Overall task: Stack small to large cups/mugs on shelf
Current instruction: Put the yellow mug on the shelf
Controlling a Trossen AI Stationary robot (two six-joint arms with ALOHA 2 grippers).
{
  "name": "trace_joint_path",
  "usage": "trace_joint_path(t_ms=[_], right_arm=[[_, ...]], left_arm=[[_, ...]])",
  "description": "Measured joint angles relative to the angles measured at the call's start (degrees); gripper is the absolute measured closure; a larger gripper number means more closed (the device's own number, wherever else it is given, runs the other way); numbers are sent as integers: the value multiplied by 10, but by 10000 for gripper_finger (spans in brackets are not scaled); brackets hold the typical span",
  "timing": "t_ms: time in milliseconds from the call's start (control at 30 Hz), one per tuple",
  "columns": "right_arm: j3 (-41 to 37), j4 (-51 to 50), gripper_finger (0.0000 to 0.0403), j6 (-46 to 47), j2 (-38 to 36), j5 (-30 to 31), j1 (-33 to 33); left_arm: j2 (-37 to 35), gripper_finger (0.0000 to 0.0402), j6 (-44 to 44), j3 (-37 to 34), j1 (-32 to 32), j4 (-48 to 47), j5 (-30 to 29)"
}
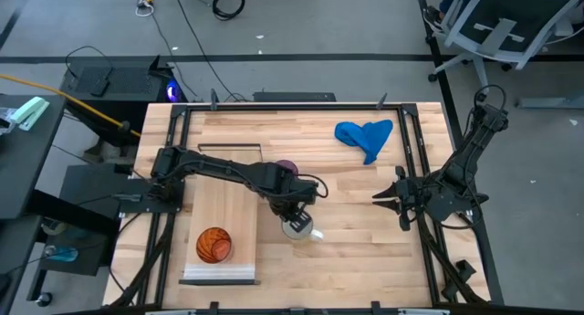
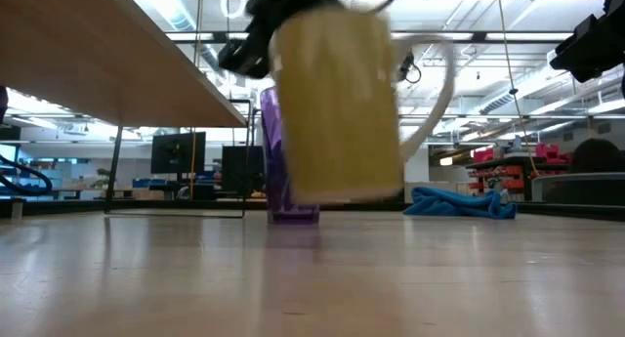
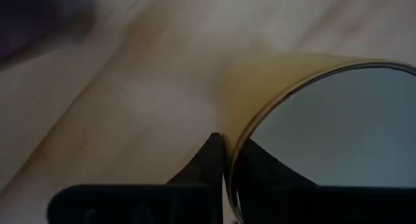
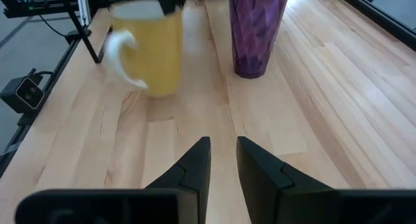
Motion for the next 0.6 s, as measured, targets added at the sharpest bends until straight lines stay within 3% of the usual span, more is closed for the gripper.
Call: trace_joint_path(t_ms=[333,600], right_arm=[[0,0,320,0,0,0,0],[0,0,320,0,0,-2,0]], left_arm=[[0,378,42,191,-15,-9,-2],[-2,378,25,297,-24,-129,-70]])
